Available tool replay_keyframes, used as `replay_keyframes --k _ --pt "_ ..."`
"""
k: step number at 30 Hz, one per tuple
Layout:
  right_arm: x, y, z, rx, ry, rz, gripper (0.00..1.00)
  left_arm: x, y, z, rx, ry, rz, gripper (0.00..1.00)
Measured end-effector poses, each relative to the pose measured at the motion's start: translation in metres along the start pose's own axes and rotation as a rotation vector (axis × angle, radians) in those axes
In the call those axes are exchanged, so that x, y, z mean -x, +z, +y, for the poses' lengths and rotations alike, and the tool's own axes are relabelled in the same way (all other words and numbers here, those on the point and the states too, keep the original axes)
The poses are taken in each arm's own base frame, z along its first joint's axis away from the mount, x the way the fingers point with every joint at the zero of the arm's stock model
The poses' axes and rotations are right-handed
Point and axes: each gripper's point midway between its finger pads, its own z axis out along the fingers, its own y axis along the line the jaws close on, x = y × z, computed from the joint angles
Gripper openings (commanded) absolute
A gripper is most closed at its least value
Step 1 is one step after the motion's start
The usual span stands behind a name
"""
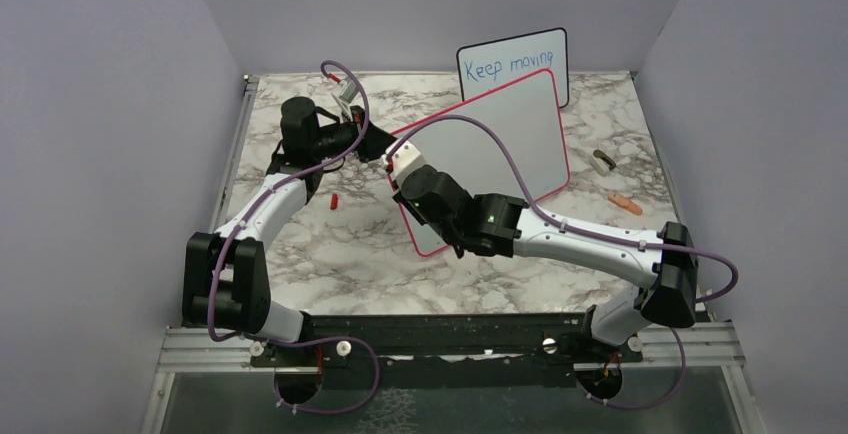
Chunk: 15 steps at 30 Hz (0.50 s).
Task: Write a sentence on the whiteboard
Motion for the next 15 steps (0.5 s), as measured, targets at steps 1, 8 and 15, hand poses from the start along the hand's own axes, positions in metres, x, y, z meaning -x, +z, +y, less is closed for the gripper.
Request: replay_keyframes --k 1,8,15 --pt "0.001 0.0 0.0 0.0 0.005 -0.005 0.0 0.0 0.0 0.0 0.0 0.001 0.0 0.0" --pt "0.003 -0.002 -0.001 0.001 0.035 -0.042 0.0 0.0 0.0 -0.001 -0.002 0.001 -0.001 0.0" --pt "0.004 -0.014 -0.011 -0.008 0.063 -0.066 0.0 0.0 0.001 -0.001 -0.002 0.0 -0.001 0.0"
